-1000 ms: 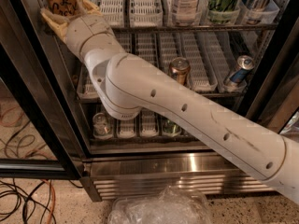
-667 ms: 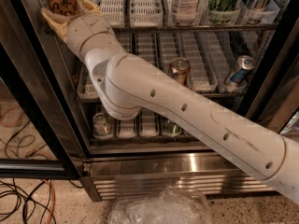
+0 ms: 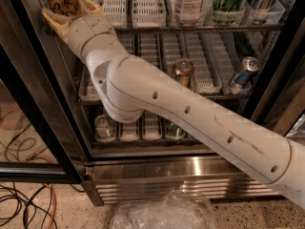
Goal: Pick orange can from top shelf of fridge
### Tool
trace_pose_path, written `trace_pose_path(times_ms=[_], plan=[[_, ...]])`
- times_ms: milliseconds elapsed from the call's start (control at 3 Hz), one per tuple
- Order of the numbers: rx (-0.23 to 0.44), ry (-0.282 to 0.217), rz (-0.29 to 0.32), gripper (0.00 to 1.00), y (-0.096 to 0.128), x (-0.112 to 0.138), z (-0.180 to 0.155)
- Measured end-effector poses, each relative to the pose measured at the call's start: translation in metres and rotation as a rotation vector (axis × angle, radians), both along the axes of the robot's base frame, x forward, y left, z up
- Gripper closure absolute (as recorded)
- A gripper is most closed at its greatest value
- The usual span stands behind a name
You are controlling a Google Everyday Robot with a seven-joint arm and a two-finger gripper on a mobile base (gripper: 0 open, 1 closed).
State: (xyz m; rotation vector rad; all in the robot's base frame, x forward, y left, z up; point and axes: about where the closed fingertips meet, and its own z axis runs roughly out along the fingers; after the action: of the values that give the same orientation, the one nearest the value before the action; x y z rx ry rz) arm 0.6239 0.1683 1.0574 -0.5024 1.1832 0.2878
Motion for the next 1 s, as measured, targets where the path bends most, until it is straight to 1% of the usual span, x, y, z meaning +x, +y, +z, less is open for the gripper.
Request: trace_pose_path(times_ms=[333, 667, 1000], plan=[[0.0, 0.0, 0.0, 0.51, 0.0014, -0.0016, 0.0], [0.0, 0.0, 0.0, 0.49, 0.0014, -0.0016, 0.0], [0.0, 0.0, 0.0, 0.51, 0.0014, -0.0016, 0.0]])
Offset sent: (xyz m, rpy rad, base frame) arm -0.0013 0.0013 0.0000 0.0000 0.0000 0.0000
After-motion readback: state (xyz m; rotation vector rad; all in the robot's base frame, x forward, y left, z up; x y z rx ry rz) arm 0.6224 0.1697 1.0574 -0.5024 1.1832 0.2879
